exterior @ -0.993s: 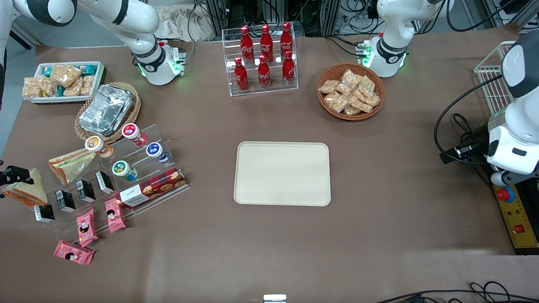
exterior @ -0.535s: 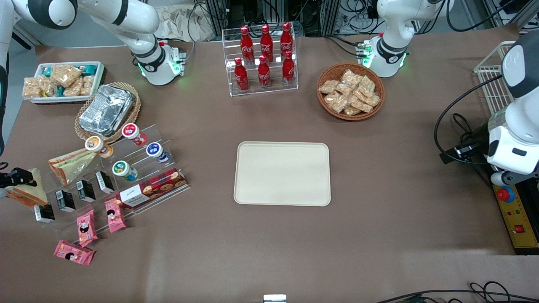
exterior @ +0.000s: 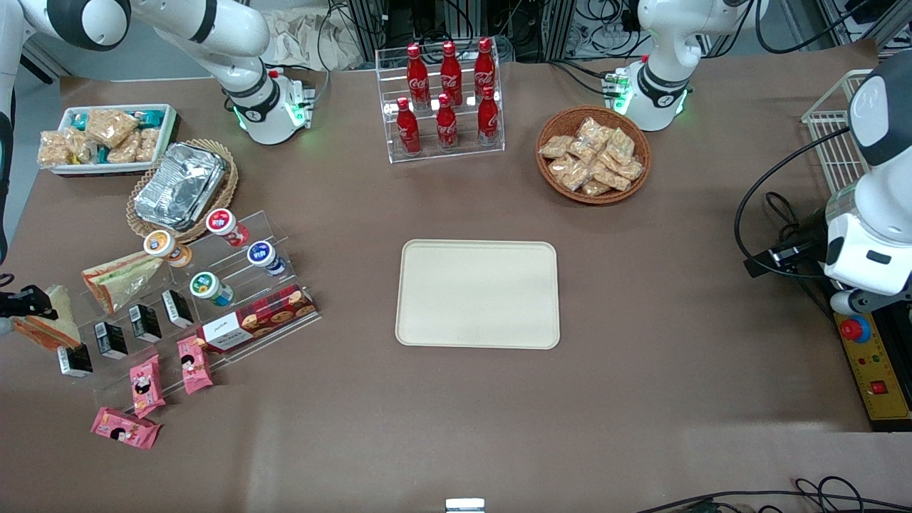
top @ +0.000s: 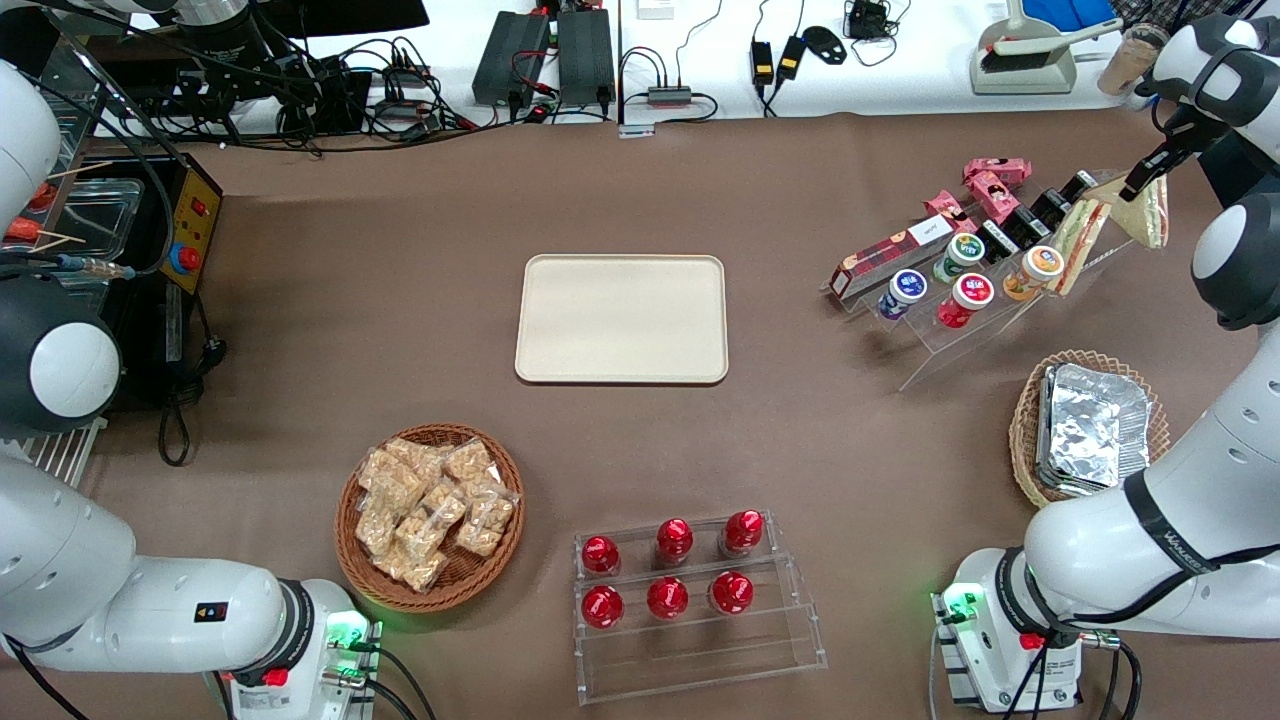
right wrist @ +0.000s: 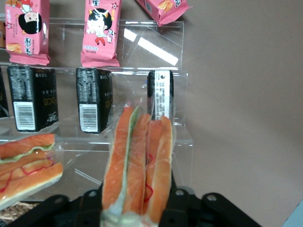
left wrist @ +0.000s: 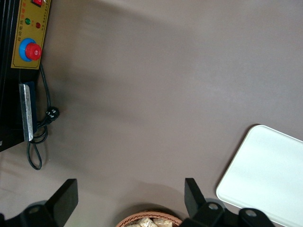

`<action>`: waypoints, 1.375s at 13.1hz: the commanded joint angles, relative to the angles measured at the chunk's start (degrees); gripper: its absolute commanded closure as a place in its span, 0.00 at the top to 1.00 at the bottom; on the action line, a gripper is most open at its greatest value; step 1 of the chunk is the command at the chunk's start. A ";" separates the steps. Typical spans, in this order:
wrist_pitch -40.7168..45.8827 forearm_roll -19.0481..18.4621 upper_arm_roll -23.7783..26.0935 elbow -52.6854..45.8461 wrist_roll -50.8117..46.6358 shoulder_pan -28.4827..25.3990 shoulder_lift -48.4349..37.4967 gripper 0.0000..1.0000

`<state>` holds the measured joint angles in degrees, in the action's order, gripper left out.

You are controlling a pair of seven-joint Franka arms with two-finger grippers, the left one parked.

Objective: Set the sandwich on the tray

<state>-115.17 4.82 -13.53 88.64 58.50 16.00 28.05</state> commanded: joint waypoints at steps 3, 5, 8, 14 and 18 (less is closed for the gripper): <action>4.41 1.16 0.35 -3.37 0.91 0.17 -0.63 0.37; 9.77 1.07 0.43 -8.55 0.83 -0.27 -0.63 0.37; 15.93 1.07 2.62 -12.70 1.09 -1.06 -2.72 0.38; 23.67 3.53 15.09 -12.88 0.56 -2.02 -8.01 0.38; 26.76 3.53 25.19 -12.88 -9.44 -5.27 -8.01 0.38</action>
<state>-90.14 7.44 7.86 76.04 52.95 11.42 20.20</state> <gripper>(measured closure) 0.621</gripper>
